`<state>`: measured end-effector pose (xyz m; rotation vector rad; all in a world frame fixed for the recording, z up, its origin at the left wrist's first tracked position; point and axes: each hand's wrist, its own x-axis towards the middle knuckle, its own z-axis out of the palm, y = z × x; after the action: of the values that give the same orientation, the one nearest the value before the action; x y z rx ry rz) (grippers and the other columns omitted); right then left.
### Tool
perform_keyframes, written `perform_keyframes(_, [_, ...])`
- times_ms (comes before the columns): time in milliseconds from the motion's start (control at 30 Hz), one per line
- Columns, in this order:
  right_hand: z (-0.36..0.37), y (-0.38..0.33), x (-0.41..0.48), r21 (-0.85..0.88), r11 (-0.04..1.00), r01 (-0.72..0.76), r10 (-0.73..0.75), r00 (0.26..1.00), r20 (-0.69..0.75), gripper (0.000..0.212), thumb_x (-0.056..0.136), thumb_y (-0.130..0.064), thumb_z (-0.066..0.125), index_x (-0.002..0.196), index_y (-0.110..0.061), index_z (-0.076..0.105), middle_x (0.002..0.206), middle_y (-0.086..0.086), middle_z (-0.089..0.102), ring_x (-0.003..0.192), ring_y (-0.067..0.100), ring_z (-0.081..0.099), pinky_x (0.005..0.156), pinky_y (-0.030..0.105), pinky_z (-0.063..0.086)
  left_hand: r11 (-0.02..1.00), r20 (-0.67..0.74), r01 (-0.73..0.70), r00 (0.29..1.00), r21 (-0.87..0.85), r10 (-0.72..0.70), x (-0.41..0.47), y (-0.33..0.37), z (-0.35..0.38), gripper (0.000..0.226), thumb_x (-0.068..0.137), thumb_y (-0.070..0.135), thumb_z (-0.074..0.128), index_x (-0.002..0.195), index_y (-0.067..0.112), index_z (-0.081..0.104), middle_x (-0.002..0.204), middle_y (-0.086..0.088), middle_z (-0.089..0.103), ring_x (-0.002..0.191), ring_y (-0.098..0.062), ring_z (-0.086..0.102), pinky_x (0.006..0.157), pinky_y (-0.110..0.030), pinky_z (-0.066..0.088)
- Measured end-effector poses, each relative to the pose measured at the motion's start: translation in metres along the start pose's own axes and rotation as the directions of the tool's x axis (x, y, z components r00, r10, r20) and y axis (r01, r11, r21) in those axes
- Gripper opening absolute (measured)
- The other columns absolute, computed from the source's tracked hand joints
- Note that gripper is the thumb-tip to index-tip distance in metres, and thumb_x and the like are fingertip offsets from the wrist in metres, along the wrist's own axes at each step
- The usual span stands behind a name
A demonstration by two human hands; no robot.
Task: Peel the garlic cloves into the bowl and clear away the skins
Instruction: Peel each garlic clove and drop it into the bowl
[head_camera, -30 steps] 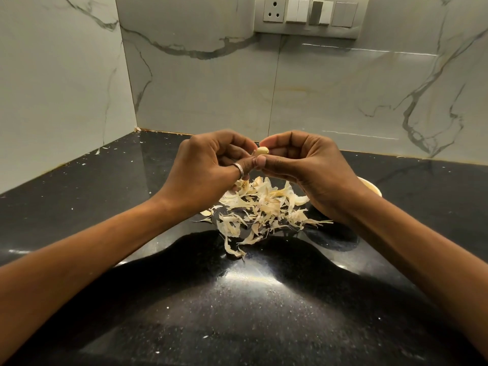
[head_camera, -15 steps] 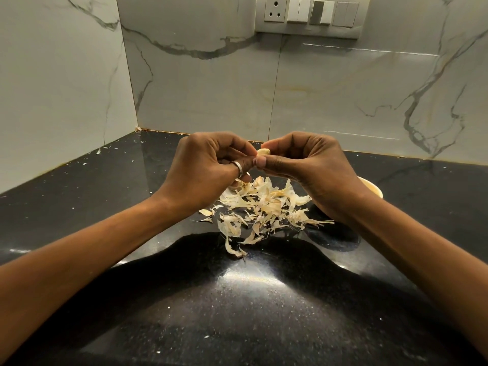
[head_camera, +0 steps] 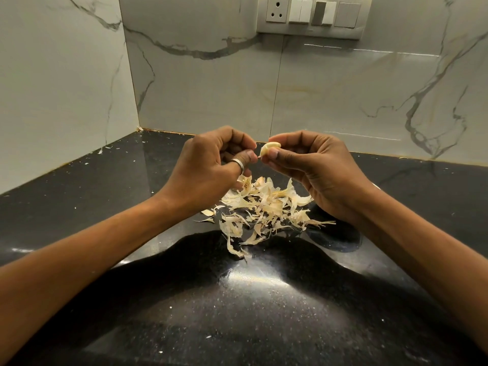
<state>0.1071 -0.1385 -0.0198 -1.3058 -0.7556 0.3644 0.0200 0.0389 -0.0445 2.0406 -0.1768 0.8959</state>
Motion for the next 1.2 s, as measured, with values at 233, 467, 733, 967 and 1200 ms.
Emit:
perform_keyframes(233, [0.0041,0.0013,0.0006,0.087,0.996,-0.037,0.038,0.999,-0.015,0.023,0.082,0.01,0.066,0.104,0.002,0.068,0.093,0.012,0.077,0.089,0.021,0.076,0.077,0.023,0.061,0.997,-0.023,-0.028,0.999,0.072,0.029,-0.0031,0.0008,0.0029,0.015,0.09,0.015,0.075,0.103,0.009,0.073,0.08,-0.003,0.074,0.064,-0.016,0.073,0.055,-0.035,0.062])
perform_keyframes(467, [0.0057,0.004,-0.0001,-0.017,1.0,-0.023,0.023,1.0,0.0,0.024,0.082,0.008,0.069,0.104,-0.001,0.068,0.1,0.016,0.077,0.095,0.026,0.076,0.084,0.029,0.061,0.985,-0.07,-0.058,0.995,0.165,0.07,-0.003,0.0013,0.002,0.008,0.089,0.018,0.075,0.095,0.012,0.073,0.074,0.004,0.072,0.06,-0.011,0.071,0.054,-0.034,0.061])
perform_keyframes(733, [0.008,0.0036,-0.0013,0.001,0.999,-0.04,0.04,0.999,0.007,0.02,0.085,0.01,0.066,0.105,0.005,0.066,0.099,0.019,0.076,0.088,0.025,0.076,0.075,0.025,0.06,0.943,-0.086,-0.133,0.982,0.304,0.166,-0.0035,0.0029,0.0011,0.012,0.085,0.025,0.071,0.085,0.013,0.075,0.069,0.006,0.07,0.057,-0.01,0.067,0.053,-0.034,0.058])
perform_keyframes(967, [0.0041,-0.0002,-0.0024,-0.061,0.996,-0.064,0.066,0.997,0.027,0.015,0.089,0.008,0.063,0.101,0.004,0.07,0.101,0.022,0.075,0.083,0.022,0.074,0.073,0.022,0.06,0.924,-0.049,-0.179,0.977,0.338,0.207,-0.003,0.006,-0.0001,0.007,0.088,0.014,0.07,0.082,0.014,0.073,0.063,0.008,0.066,0.058,-0.014,0.066,0.053,-0.027,0.053])
perform_keyframes(1200, [0.0026,-0.0027,-0.0024,-0.131,0.989,-0.073,0.077,0.997,0.029,0.015,0.091,0.009,0.06,0.099,0.002,0.071,0.104,0.028,0.072,0.081,0.023,0.073,0.074,0.023,0.061,0.906,-0.021,-0.225,0.968,0.357,0.248,-0.0032,0.0067,0.001,0.008,0.088,0.016,0.069,0.082,0.013,0.073,0.063,0.006,0.066,0.059,-0.015,0.064,0.053,-0.024,0.051])
